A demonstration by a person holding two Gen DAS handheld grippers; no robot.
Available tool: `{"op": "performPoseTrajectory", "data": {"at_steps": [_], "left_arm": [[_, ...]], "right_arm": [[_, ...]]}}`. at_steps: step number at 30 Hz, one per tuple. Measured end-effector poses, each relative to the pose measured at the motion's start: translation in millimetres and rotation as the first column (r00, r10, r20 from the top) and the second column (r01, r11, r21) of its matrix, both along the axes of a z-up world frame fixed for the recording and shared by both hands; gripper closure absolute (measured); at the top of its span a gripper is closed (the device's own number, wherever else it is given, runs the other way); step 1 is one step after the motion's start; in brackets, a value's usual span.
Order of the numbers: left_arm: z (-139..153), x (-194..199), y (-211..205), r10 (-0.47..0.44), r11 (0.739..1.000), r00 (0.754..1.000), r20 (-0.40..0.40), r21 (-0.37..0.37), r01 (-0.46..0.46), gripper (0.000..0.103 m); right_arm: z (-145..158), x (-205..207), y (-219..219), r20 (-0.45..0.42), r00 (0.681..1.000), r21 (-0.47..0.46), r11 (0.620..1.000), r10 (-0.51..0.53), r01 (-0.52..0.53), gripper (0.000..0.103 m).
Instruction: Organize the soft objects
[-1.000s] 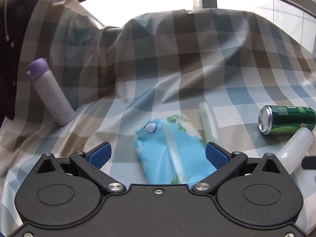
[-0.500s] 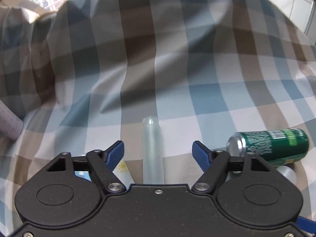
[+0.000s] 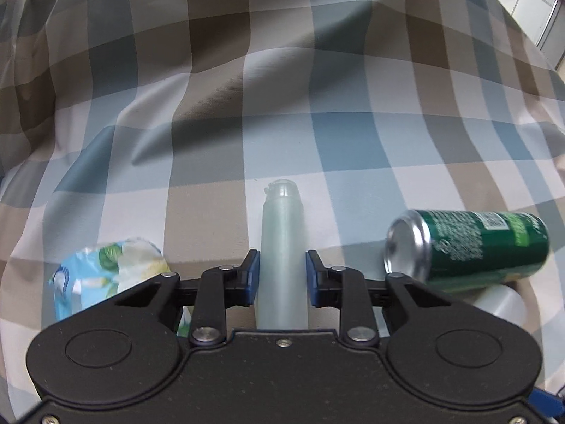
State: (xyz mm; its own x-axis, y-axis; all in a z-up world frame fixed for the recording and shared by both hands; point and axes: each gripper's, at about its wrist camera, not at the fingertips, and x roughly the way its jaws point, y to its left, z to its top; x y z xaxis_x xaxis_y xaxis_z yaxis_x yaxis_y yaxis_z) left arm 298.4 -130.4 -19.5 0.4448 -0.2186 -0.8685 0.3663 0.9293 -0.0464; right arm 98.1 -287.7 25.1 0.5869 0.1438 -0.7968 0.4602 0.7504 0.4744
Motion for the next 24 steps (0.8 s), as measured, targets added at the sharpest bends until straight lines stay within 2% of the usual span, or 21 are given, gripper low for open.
{"op": "performPoseTrajectory", "data": {"at_steps": [6, 11, 14, 17, 19, 24], "left_arm": [[25, -46, 19, -0.014, 0.999, 0.999, 0.044, -0.029, 0.015, 0.077], [37, -93, 45, -0.043, 0.995, 0.997, 0.072, -0.089, 0.049, 0.077], [26, -117, 55, -0.058, 0.993, 0.997, 0.051, -0.104, 0.063, 0.077], [6, -136, 59, -0.076, 0.994, 0.996, 0.050, -0.071, 0.080, 0.078], [-4, -146, 61, -0.087, 0.994, 0.993, 0.076, -0.058, 0.092, 0.078], [-6, -156, 64, -0.113, 0.990, 0.986, 0.121, -0.066, 0.121, 0.077]], "right_arm": [[2, -3, -8, 0.018, 0.999, -0.005, 0.999, -0.041, 0.041, 0.014], [1, -4, -9, 0.025, 0.998, -0.017, 0.998, -0.055, 0.055, 0.014], [1, -4, -8, 0.030, 0.998, -0.030, 0.998, -0.061, 0.062, 0.014], [2, -6, -6, 0.047, 0.997, -0.040, 0.997, -0.062, 0.064, 0.014], [5, -7, -5, 0.068, 0.996, -0.051, 0.997, -0.058, 0.061, 0.014], [7, -6, -2, 0.105, 0.993, -0.071, 0.996, -0.049, 0.057, 0.014]]}}
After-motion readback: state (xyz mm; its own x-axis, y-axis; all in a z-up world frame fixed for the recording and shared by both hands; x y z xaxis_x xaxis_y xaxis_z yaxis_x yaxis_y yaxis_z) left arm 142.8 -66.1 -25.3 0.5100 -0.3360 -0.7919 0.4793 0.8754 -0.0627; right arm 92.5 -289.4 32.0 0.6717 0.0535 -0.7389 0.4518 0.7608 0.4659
